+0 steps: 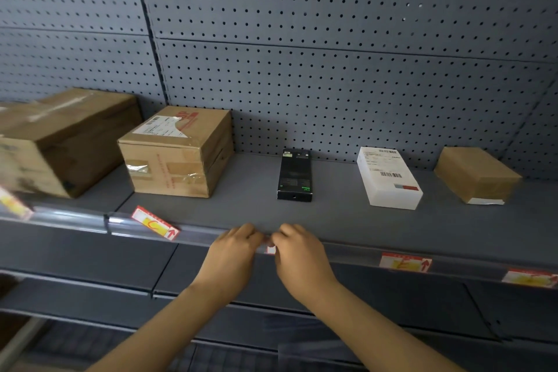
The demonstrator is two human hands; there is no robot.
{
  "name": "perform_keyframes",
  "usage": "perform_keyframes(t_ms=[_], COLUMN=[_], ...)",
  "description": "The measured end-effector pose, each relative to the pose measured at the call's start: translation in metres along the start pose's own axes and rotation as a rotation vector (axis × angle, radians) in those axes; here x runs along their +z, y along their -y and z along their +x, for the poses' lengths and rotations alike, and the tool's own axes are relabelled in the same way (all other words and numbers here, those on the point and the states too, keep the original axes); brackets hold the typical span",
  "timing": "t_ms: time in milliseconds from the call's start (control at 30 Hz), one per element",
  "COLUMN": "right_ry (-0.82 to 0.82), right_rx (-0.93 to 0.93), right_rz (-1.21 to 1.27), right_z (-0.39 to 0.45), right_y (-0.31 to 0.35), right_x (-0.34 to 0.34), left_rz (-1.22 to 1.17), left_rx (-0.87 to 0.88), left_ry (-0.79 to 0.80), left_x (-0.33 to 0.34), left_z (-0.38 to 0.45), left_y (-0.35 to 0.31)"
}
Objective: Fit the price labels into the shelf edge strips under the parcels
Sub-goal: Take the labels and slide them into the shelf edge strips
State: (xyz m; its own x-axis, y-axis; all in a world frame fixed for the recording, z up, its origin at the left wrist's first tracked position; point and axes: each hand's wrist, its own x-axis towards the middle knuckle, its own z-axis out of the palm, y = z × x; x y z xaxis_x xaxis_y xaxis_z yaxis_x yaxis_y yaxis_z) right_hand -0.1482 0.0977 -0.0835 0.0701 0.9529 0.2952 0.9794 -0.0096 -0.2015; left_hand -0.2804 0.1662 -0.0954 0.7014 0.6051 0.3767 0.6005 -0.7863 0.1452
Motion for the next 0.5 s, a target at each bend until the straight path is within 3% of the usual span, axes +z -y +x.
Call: perform_keyframes(t_ms=[267, 500], right_ry=[-0.04, -0.06], right_rx=[-0.09, 0.024], right_rz=[0.105, 0.11], right_z=[0.023, 0.061], right_y=[0.056, 0.131], right_x=[0.016, 0.043], left_rz=[0.054, 0.066], left_rx=[-0.074, -0.039], left_ry=[-0.023, -0.047], left_x=[-0.029, -0.056], left_z=[-0.022, -0.046], left_y=[0.053, 0.137])
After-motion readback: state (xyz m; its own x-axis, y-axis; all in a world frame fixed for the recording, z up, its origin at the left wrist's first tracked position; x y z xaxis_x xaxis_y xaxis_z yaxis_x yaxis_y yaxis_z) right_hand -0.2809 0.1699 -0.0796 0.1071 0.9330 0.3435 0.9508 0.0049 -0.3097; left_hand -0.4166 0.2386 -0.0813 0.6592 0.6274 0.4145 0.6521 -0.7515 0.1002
